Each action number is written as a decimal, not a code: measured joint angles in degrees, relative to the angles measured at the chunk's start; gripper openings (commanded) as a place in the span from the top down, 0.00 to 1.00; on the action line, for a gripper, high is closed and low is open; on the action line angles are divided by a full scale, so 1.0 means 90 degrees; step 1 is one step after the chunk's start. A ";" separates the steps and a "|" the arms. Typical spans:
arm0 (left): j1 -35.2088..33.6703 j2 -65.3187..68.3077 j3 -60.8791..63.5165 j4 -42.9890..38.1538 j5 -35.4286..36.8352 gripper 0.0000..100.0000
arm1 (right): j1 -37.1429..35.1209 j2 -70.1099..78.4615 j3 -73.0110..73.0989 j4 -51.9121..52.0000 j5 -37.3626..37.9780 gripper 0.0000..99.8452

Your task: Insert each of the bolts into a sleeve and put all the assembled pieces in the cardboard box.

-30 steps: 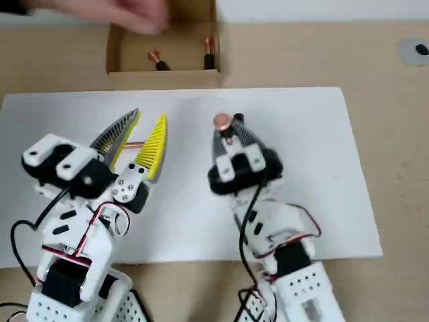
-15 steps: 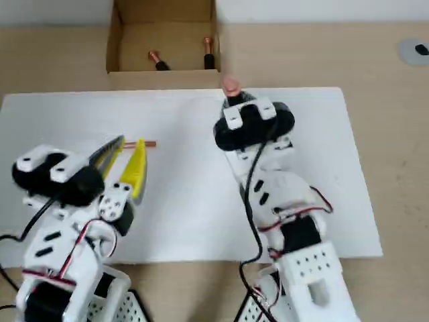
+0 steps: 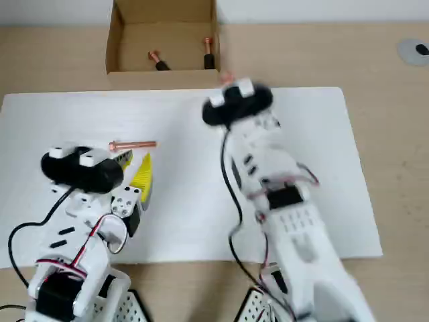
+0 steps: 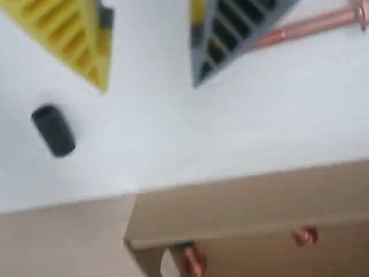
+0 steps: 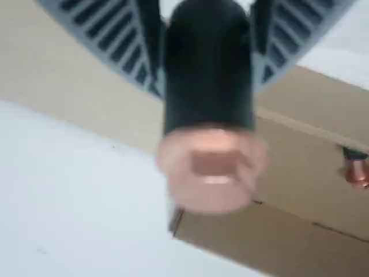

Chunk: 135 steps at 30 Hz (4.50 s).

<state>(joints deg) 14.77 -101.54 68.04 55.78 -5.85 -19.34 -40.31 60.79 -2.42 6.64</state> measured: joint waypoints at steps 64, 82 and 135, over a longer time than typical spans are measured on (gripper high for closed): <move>0.0000 0.0020 0.1094 0.0039 0.0000 0.94 | -0.0459 1.0764 -1.7006 0.9407 -0.1270 0.99; 0.0000 0.0020 0.0918 0.0264 0.0000 0.99 | -0.0459 0.5265 -1.6352 1.1575 -0.1485 0.99; -0.1114 0.4630 -0.1416 0.0303 0.0840 0.93 | -0.0449 -0.7043 0.0059 0.7590 -0.1485 0.99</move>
<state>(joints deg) 4.75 -59.87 55.30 58.51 1.71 -23.38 -103.69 61.32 65.89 -6.73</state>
